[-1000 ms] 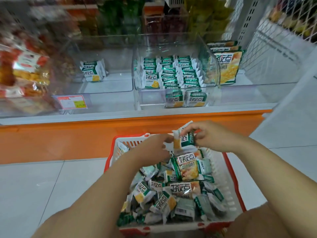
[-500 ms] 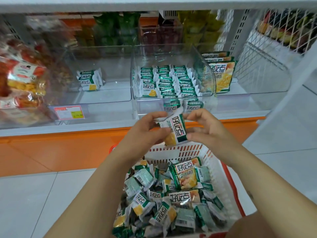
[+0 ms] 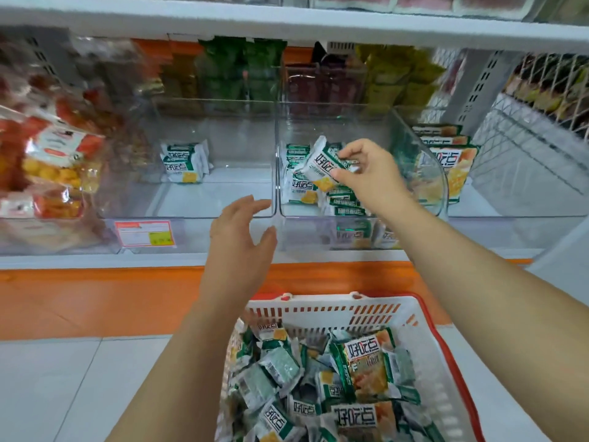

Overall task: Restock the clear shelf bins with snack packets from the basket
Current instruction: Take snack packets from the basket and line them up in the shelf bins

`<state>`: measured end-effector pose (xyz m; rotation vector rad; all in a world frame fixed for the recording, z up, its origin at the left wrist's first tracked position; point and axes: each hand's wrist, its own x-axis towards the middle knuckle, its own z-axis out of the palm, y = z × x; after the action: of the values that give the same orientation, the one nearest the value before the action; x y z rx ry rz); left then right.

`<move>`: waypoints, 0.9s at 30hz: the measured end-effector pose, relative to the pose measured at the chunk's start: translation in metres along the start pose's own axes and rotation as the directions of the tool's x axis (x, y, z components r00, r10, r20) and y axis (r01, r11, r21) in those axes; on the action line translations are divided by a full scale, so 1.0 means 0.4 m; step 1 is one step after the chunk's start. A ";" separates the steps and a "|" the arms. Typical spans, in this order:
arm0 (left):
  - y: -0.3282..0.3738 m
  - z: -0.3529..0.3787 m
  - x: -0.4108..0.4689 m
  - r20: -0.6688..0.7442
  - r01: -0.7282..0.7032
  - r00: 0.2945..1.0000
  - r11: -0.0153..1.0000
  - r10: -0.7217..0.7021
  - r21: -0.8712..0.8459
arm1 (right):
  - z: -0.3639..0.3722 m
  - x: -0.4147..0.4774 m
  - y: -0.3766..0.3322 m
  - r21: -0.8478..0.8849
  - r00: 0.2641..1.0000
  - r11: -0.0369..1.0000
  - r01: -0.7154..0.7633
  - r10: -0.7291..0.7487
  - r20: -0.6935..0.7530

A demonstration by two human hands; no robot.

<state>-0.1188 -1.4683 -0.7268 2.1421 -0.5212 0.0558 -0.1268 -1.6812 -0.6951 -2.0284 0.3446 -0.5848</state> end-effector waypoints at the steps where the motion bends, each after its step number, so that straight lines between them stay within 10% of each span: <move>1: -0.008 -0.003 0.004 0.032 0.004 0.999 0.999 -0.006 0.051 | 0.015 0.029 0.016 -0.032 0.999 0.999 -0.023 0.024 0.040; 12: -0.036 0.008 0.015 0.074 -0.075 0.995 0.974 0.060 0.213 | 0.107 0.175 0.081 -0.302 0.938 0.953 0.007 0.099 0.334; 27: -0.028 0.017 0.013 0.043 -0.085 0.996 0.976 0.078 0.202 | 0.108 0.173 0.110 -0.523 0.938 0.839 0.149 0.046 0.342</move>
<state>-0.1106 -1.4697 -0.7383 2.3242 -0.6480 0.1223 -0.0452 -1.7038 -0.7333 -2.6473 0.2604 -0.1517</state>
